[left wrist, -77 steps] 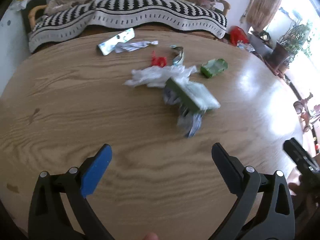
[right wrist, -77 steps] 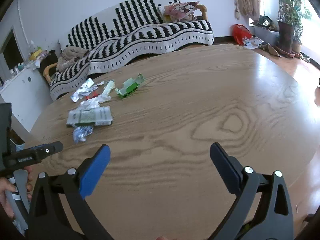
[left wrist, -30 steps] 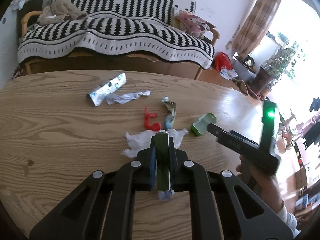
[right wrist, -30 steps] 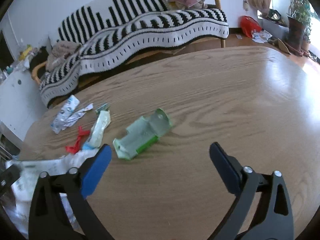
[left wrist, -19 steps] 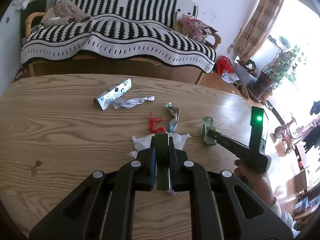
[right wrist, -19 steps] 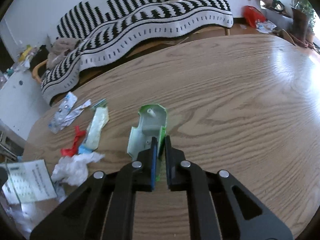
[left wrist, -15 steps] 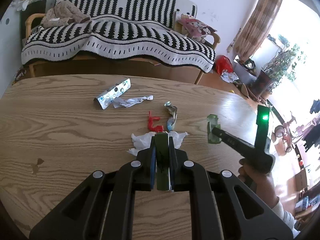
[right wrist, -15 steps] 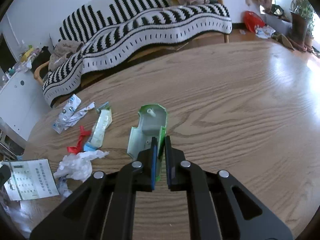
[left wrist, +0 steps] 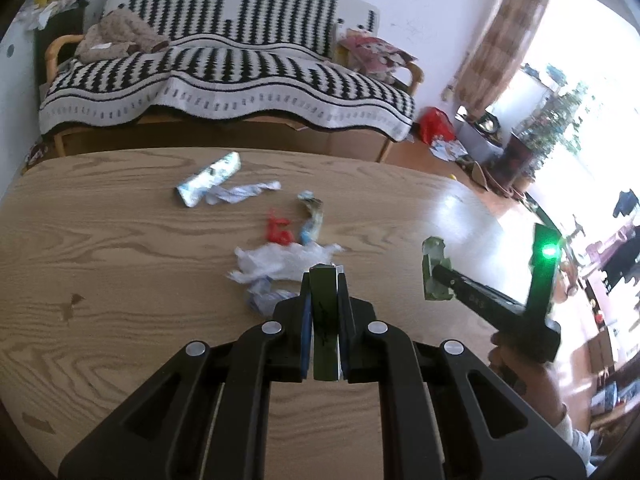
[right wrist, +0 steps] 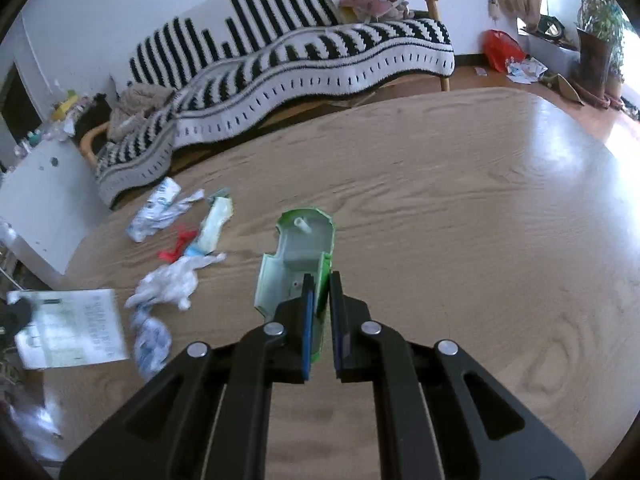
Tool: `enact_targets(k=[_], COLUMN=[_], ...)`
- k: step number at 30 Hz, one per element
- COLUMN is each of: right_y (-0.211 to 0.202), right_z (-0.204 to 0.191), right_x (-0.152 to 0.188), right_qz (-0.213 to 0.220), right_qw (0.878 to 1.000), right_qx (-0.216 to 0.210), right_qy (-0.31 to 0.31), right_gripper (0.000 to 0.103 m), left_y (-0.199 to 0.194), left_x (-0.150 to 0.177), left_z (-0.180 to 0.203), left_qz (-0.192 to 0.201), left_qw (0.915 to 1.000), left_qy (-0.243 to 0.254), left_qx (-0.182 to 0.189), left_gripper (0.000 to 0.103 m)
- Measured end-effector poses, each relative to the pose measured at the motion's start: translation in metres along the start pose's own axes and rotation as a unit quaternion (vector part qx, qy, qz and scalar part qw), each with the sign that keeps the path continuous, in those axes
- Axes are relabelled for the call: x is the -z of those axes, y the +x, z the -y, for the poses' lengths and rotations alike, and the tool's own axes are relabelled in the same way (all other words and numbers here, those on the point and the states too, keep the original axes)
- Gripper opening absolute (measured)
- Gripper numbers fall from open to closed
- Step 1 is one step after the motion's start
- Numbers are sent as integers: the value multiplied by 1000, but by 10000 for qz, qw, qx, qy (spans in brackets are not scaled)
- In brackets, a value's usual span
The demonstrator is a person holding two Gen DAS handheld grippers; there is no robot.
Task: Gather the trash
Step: 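Carry both green items to the black bin and open both tools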
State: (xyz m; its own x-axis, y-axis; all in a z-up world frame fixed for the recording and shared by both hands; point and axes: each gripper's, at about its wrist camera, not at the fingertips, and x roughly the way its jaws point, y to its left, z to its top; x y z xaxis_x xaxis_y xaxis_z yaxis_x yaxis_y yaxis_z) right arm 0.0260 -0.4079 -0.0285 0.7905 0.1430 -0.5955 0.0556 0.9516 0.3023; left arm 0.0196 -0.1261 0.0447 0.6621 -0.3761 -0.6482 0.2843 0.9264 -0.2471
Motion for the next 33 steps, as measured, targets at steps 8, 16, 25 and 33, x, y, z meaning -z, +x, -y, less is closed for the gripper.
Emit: enact_targets(k=[8,16,25,33], right_y=[-155,-242,-208,-207], right_z=[59,158,226,238], right_x=[51,175,295,310], right_qz=[780,433,-720,-848], right_qw=[9966,9899,9720,9692], right_qx=[268,1024,1043,908], right_qy=[68,878,1978,2126], right_gripper=[8,8,8,8], left_y=[-14,-9,56,78], left_x=[54,145,264,289], left_z=[102,196,254,264], left_qz=[-327,-1235,-2617,-2899], left_qw=[9930,9687,9355,9265], left_qy=[595,1141,1553,1639], left_qx=[970,1828,1793,1752], left_gripper=[10,10,10,10])
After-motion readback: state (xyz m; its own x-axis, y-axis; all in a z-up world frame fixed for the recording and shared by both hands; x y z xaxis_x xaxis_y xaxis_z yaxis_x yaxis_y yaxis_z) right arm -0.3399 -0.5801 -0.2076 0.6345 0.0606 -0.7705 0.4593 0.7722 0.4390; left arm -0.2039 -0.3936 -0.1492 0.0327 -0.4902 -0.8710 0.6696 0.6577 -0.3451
